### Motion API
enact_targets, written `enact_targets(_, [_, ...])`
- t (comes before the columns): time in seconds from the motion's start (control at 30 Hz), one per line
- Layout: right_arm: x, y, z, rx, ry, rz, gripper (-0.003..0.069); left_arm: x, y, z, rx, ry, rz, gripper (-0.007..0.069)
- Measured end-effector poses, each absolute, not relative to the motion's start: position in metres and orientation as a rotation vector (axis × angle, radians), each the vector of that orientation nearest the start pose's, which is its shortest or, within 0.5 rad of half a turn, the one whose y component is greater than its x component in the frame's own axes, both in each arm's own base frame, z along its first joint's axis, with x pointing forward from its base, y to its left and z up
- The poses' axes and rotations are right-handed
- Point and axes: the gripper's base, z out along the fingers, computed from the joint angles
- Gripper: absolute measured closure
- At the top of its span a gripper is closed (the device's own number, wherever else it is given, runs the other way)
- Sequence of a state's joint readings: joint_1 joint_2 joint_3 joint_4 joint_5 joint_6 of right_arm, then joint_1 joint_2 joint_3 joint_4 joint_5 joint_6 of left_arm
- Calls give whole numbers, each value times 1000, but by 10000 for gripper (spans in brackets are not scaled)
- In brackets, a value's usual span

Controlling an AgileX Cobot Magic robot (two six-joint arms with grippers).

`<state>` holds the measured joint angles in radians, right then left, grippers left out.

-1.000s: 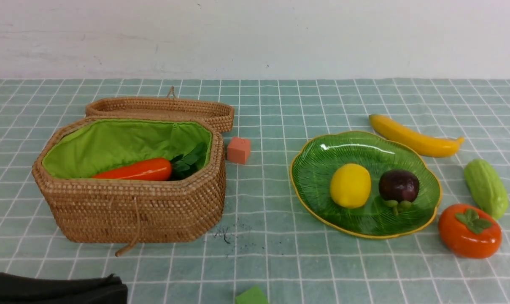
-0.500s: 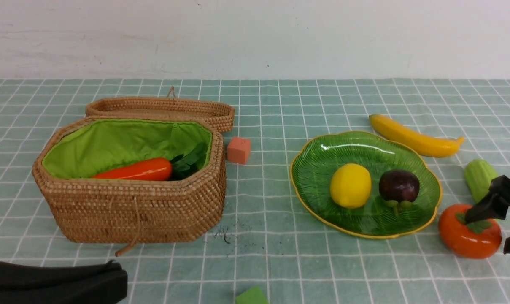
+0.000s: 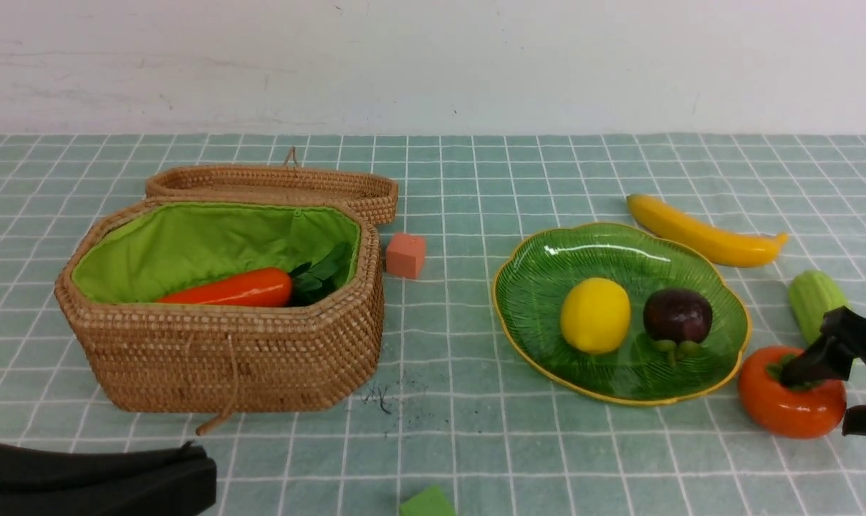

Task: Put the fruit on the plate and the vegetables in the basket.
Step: Grab a tomato with your right arm and place it on the plate on the right.

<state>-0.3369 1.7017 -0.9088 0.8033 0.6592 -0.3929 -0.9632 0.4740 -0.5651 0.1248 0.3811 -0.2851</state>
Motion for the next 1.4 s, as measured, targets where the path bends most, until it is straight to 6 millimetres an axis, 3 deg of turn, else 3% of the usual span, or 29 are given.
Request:
enact_targets(0.33, [315,-49,174,595,2589,595,111,60,-78,334,678,1708,-770,638])
enact_targets(0.77, [315,-51,180,492,2619,535,141,60,-78,334,672,1710,-775,638])
enact_targets(0.87, [310,-52,197,435,2646,504,143,60,-78,334,652,1716,-781,638])
enact_targets(0.97, [308,-45,239,414,2583,494,144,63,-77,335,626,1717,-758,638])
enact_targets(1.03, [311,-36,257,358,2537,497,144,64,-76,335,605,1719,-753,638])
enact_targets(1.1, [326,-9,280,225,2449,521,144,66,-74,336,579,1715,-738,638])
enact_targets(1.13, [328,-5,281,207,2440,521,144,66,-74,336,574,1715,-737,638])
enact_targets(1.2, [351,18,286,129,2376,523,144,67,-74,336,538,1724,-750,638])
enact_targets(1.27, [378,33,275,75,2360,502,144,68,-75,336,502,1739,-768,638])
enact_targets(1.4, [409,45,248,-25,2380,465,146,71,-76,336,466,1755,-773,638])
